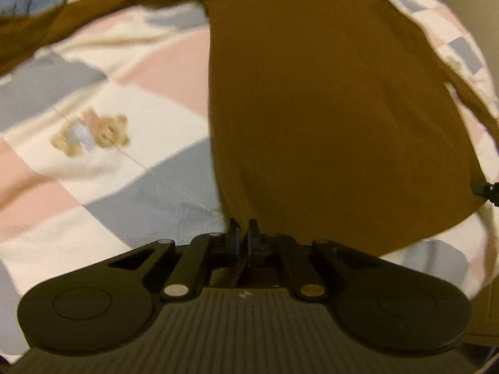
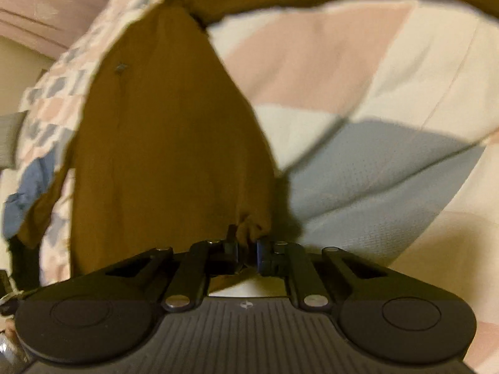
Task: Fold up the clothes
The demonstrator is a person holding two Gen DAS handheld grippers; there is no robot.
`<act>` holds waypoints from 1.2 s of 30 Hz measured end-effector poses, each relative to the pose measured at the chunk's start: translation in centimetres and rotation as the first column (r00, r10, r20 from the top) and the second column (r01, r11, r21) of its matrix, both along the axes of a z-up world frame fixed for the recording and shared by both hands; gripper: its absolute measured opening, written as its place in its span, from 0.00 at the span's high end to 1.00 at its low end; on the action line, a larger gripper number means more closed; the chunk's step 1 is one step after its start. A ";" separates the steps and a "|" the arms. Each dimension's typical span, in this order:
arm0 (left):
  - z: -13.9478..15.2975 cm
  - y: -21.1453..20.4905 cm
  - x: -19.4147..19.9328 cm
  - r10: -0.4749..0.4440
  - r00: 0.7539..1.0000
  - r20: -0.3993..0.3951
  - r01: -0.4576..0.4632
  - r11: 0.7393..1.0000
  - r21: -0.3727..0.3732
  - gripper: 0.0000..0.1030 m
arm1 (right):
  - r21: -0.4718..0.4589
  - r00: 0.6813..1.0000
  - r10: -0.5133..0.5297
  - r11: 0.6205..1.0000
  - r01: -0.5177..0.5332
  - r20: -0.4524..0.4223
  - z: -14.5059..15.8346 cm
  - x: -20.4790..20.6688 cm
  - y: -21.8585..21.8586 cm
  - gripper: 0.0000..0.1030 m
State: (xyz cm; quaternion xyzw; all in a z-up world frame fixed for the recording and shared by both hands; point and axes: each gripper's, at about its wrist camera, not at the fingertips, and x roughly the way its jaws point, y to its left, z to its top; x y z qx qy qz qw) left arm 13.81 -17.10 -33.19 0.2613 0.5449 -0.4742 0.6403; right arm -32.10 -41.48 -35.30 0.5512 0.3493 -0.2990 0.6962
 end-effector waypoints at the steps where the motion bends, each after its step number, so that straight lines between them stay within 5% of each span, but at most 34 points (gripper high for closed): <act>1: 1.4 0.7 0.4 0.016 1.000 -0.010 -0.016 1.000 -0.025 0.98 | 0.006 0.999 -0.014 1.000 0.014 0.034 1.3 -0.8 0.1 0.92; 4: 5.6 2.4 1.2 0.053 0.998 -0.020 -0.054 0.994 -0.098 0.98 | 0.012 0.995 -0.025 1.000 0.024 0.100 4.5 -2.1 0.7 0.92; 7: 6.9 3.0 0.2 0.062 0.998 0.003 -0.062 0.992 -0.106 0.98 | -0.013 0.998 0.010 1.000 -0.009 0.068 5.0 -2.0 1.6 0.92; 14: -1.2 3.2 -2.4 0.057 0.997 0.043 -0.062 0.993 0.104 0.96 | 0.039 0.990 0.000 0.999 0.005 -0.140 -1.5 -0.5 3.5 0.91; 16: -2.2 2.8 -2.7 0.031 0.997 0.066 -0.040 0.989 0.140 0.95 | 0.033 0.986 -0.012 0.999 0.018 -0.168 -1.6 -0.1 3.7 0.83; 18: -2.3 2.1 -3.1 -0.026 0.995 0.100 0.008 0.984 0.177 0.85 | -0.002 0.972 -0.019 1.000 0.019 -0.233 -0.5 0.2 3.8 0.57; 23: 1.4 3.3 -2.4 -0.084 0.981 0.175 0.048 0.979 0.200 0.81 | -0.095 0.952 -0.187 0.981 0.168 -0.244 3.2 -4.1 3.1 0.45; 30: 7.7 1.0 -2.9 -0.004 0.974 0.227 -0.022 0.993 0.115 0.80 | -0.220 0.871 -0.470 0.873 0.436 -0.140 6.7 -13.8 -3.1 0.46; 36: 10.3 -6.0 -9.5 0.067 0.982 0.179 -0.065 0.998 -0.016 0.75 | -0.246 0.807 -0.580 0.802 0.544 -0.107 4.0 -19.4 -12.8 0.46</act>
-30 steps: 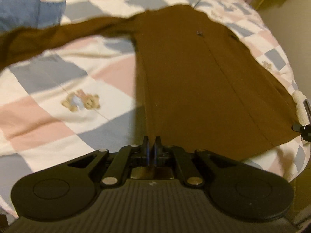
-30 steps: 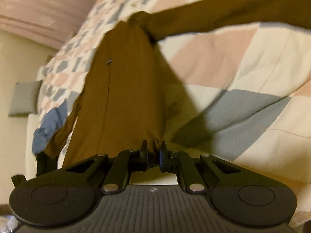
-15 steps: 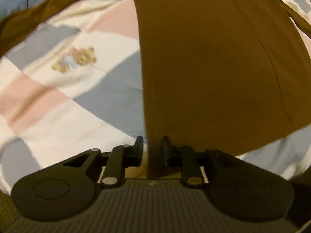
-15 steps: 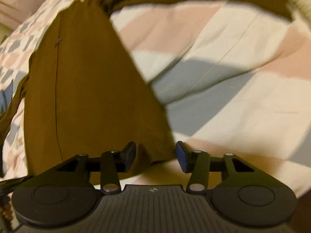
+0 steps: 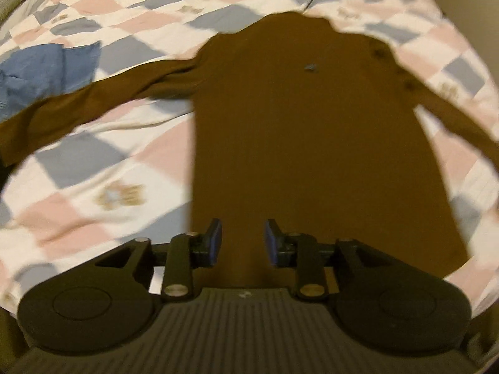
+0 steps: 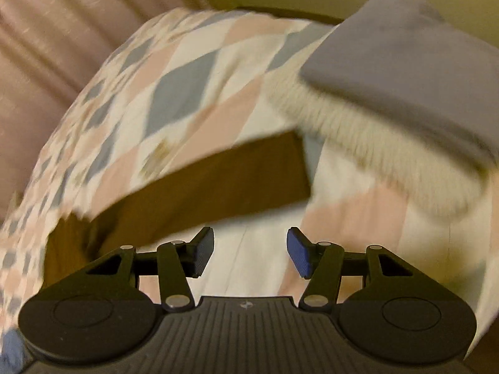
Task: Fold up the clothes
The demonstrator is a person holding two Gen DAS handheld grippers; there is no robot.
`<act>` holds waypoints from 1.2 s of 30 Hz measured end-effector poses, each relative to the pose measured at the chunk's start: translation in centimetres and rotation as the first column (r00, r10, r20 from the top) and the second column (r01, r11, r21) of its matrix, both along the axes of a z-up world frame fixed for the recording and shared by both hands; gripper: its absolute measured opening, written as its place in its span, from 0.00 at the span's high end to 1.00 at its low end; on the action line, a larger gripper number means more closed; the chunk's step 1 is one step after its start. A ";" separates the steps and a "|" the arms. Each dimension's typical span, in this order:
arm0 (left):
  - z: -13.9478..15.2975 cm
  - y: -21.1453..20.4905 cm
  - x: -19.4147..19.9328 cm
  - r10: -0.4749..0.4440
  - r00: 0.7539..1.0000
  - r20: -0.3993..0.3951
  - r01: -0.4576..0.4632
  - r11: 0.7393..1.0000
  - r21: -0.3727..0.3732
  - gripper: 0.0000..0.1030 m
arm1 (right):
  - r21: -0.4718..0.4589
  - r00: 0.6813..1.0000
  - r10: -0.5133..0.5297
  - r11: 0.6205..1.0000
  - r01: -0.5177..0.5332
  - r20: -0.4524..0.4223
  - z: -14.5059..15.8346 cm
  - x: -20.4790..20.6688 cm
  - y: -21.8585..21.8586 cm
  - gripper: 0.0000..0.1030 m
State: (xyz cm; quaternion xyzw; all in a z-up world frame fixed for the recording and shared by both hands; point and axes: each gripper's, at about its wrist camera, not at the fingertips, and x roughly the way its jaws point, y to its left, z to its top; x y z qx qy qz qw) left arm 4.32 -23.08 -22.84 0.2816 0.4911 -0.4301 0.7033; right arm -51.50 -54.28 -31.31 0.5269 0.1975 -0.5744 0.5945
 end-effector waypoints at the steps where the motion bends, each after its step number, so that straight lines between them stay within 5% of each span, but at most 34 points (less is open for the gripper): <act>1: 0.1 -1.0 -1.4 0.002 1.000 -0.017 -0.002 1.000 -0.004 0.75 | 0.014 1.000 -0.016 1.000 0.016 -0.015 -1.2 -0.5 -1.5 0.46; 7: 0.3 -3.8 -7.5 0.014 1.000 -0.012 -0.014 1.000 0.007 0.71 | 0.154 0.994 -0.061 0.985 0.075 -0.093 -8.4 -1.3 -7.2 0.40; 9: -0.2 -3.8 -8.4 0.034 0.999 -0.005 -0.034 0.999 0.032 0.71 | 0.134 0.999 -0.026 0.991 0.030 -0.031 -8.3 -0.9 -7.8 0.95; 13: -0.4 -3.5 -9.3 0.082 0.997 0.007 -0.082 0.995 0.064 0.71 | -0.057 0.994 0.088 0.994 -0.091 -0.061 -2.1 -1.1 -6.7 0.97; 17: -0.5 -2.9 -9.1 0.101 0.995 0.012 -0.101 0.992 0.075 0.71 | -0.301 0.972 0.133 0.935 -0.188 -0.195 5.7 -2.9 -4.3 0.97; 22: -1.1 -3.4 -9.5 0.076 0.997 -0.005 -0.075 0.995 0.071 0.71 | -0.341 0.956 0.154 0.910 -0.235 -0.249 8.5 -4.4 -6.2 0.97; 25: -1.2 -3.7 -10.1 0.066 0.998 -0.012 -0.065 0.996 0.054 0.71 | -0.262 0.930 0.160 0.931 -0.253 -0.331 6.5 -3.6 -7.3 0.91; 26: -1.2 -3.5 -10.0 0.072 0.997 -0.017 -0.071 0.996 0.046 0.71 | -0.226 0.920 0.151 0.943 -0.244 -0.361 5.7 -3.4 -7.7 0.73; 30: -1.0 -1.7 -8.4 0.143 0.990 -0.015 -0.142 0.989 0.033 0.68 | -0.151 0.847 0.075 0.972 -0.180 -0.526 4.5 -2.1 -7.7 0.40; 32: -0.9 -0.1 -6.6 0.214 0.977 -0.007 -0.214 0.977 0.023 0.66 | -0.219 0.822 -0.012 0.966 -0.138 -0.569 5.9 -1.4 -6.8 0.19; 36: -0.5 3.8 -1.3 0.376 0.926 0.023 -0.376 0.927 -0.008 0.65 | -0.294 0.867 -0.028 0.946 -0.138 -0.498 8.7 1.0 -6.0 0.14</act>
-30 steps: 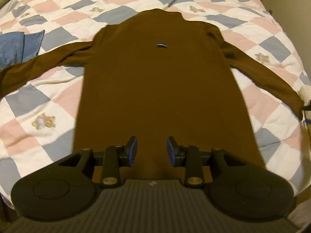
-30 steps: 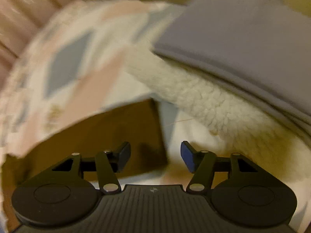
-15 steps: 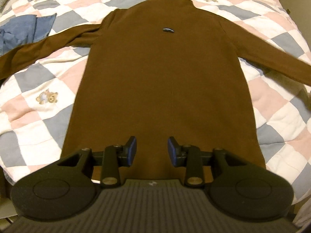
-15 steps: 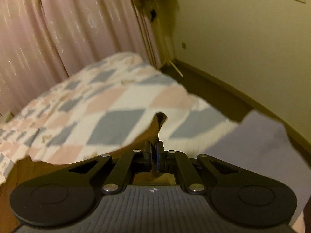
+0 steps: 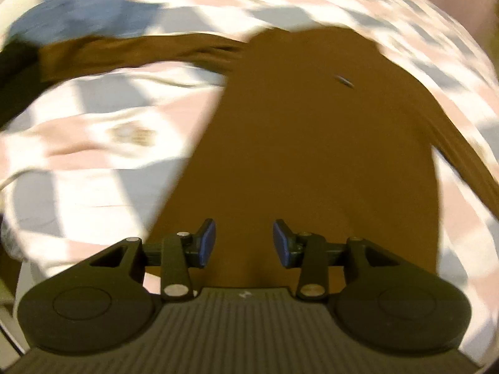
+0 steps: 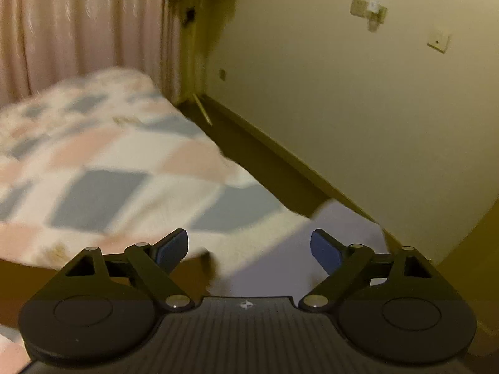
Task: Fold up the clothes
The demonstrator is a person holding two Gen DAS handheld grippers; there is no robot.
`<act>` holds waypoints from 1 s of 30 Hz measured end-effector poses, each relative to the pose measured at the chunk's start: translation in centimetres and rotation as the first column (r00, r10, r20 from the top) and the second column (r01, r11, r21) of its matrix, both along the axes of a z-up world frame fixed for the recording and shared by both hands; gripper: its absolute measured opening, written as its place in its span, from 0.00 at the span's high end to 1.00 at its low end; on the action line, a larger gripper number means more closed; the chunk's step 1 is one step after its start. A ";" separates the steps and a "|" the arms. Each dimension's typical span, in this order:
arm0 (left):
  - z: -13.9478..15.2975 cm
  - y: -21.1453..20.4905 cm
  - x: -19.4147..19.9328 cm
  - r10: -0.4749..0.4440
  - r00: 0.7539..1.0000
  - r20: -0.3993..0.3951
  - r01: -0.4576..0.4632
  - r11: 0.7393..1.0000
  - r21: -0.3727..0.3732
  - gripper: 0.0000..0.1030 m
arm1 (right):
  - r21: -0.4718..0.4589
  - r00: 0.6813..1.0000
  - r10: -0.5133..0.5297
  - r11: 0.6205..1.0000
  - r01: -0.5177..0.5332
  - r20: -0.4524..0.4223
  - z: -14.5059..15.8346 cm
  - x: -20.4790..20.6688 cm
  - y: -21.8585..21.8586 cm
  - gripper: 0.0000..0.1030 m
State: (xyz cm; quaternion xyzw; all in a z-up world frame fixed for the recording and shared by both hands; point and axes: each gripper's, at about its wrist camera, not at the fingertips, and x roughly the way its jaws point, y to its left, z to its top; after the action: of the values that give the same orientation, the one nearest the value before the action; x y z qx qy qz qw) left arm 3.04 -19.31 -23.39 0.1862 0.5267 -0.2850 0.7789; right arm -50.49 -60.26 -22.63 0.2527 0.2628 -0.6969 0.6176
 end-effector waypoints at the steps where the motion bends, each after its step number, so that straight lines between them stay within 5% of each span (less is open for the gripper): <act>1: 0.1 1.0 1.5 0.024 0.999 0.023 -0.024 1.000 -0.001 0.65 | 0.020 0.999 0.025 0.999 -0.025 0.030 0.2 1.4 0.3 0.14; 3: 0.4 3.0 4.5 0.059 0.995 0.076 -0.059 0.998 0.001 0.65 | 0.062 0.993 0.073 0.995 -0.079 0.089 0.5 4.3 1.1 0.14; 6: 0.3 4.5 8.6 -0.025 0.975 0.219 0.011 0.998 0.066 0.65 | 0.145 0.976 0.157 0.973 -0.179 0.152 -0.6 10.7 4.0 0.13; 8: -0.2 5.2 11.6 -0.136 0.933 0.332 0.094 0.986 0.140 0.65 | 0.219 0.964 0.198 0.947 -0.235 0.178 -1.8 15.4 6.9 0.12; 10: -1.5 5.7 14.9 -0.283 0.852 0.441 0.176 0.947 0.268 0.64 | 0.302 0.951 0.231 0.909 -0.287 0.207 -3.0 20.5 10.2 0.12; 11: -2.4 5.9 16.5 -0.374 0.789 0.487 0.213 0.911 0.354 0.63 | 0.344 0.942 0.249 0.885 -0.315 0.225 -3.7 23.1 12.1 0.12; 13: -4.9 6.3 19.3 -0.584 0.616 0.529 0.263 0.785 0.561 0.60 | 0.417 0.926 0.280 0.832 -0.366 0.255 -4.8 27.9 15.7 0.12; 17: -10.5 8.9 24.3 -0.885 0.224 0.408 0.307 0.462 0.832 0.58 | 0.516 0.895 0.327 0.733 -0.443 0.304 -6.1 35.7 21.9 0.12; 18: -11.6 9.6 25.5 -0.917 0.162 0.365 0.316 0.398 0.861 0.57 | 0.533 0.893 0.334 0.717 -0.449 0.303 -6.3 36.9 22.8 0.12; 20: -11.8 9.9 28.1 -0.909 0.234 0.345 0.384 0.413 0.826 0.55 | 0.566 0.891 0.344 0.689 -0.453 0.296 -6.4 38.6 24.3 0.12; 21: -10.9 9.7 29.4 -0.870 0.329 0.367 0.417 0.483 0.770 0.55 | 0.582 0.892 0.345 0.676 -0.452 0.292 -6.4 39.2 25.0 0.12; 24: -6.5 9.0 33.9 -0.631 0.674 0.384 0.450 0.763 0.464 0.53 | 0.614 0.911 0.309 0.673 -0.412 0.273 -6.0 39.9 25.8 0.09; 25: -5.2 9.0 35.4 -0.545 0.755 0.365 0.431 0.832 0.350 0.51 | 0.622 0.919 0.287 0.677 -0.393 0.268 -5.9 40.0 25.8 0.09; 27: -4.1 8.7 38.1 -0.428 0.843 0.327 0.382 0.903 0.197 0.50 | 0.634 0.933 0.244 0.685 -0.359 0.265 -6.0 40.0 25.7 0.09; 30: -4.5 7.3 40.1 -0.399 0.873 0.280 0.378 0.917 0.129 0.56 | 0.650 0.944 0.197 0.686 -0.327 0.266 -6.3 40.1 25.5 0.08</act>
State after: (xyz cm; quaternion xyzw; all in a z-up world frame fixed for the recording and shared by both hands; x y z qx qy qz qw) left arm 43.17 -12.01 -27.92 0.3567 0.3638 -0.3854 0.7694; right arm -10.39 -34.75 -28.89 0.4824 0.4798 -0.4292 0.5940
